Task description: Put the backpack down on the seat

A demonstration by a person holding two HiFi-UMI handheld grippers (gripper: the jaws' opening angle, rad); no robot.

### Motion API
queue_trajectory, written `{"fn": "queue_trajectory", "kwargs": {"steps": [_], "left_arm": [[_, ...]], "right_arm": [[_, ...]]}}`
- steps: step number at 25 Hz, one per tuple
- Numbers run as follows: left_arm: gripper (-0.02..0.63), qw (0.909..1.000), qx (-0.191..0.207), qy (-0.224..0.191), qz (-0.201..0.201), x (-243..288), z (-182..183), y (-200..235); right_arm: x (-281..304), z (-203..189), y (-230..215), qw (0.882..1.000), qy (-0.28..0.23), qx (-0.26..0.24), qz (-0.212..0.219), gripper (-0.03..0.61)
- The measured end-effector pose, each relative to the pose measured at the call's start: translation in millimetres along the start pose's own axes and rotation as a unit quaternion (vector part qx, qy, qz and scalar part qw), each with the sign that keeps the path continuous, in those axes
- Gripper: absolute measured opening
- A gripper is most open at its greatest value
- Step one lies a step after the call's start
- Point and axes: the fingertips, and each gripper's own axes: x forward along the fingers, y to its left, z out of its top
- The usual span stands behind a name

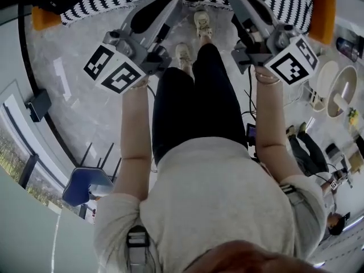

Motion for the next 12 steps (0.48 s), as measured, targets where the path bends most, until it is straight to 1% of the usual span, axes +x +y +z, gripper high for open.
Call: {"fn": "queue_trajectory", "kwargs": {"steps": [2, 3, 5, 7, 10, 12], "left_arm": [[0.021, 0.9996, 0.021, 0.012, -0.016, 3.2, 7.7, -7.6], [0.020, 0.9993, 0.026, 0.017, -0.021, 4.4, 11.4, -10.3], [0.020, 0.9989, 0.026, 0.025, -0.029, 4.1, 16.7, -19.8], [0.020, 0.9986, 0.027, 0.028, -0.037, -4.5, 19.1, -39.3], [0.010, 0.9981, 0.038, 0.017, -0.045, -26.3, 25.5, -73.0], [0.006, 0.9976, 0.033, 0.019, -0.058, -37.9, 30.7, -88.1]], "right_arm": [[5.0, 9.6, 13.3, 1.000, 0.001, -0.015, 0.009, 0.003], [7.7, 14.4, 19.7, 1.000, 0.001, -0.022, 0.010, 0.003], [8.8, 21.7, 33.6, 0.999, -0.002, -0.039, 0.000, 0.003], [1.5, 20.2, 55.6, 0.998, -0.003, -0.058, -0.011, 0.003], [-13.8, 10.9, 97.7, 0.997, 0.001, -0.074, -0.007, 0.003], [-17.0, 9.8, 121.9, 0.997, 0.000, -0.081, -0.004, 0.003]]}}
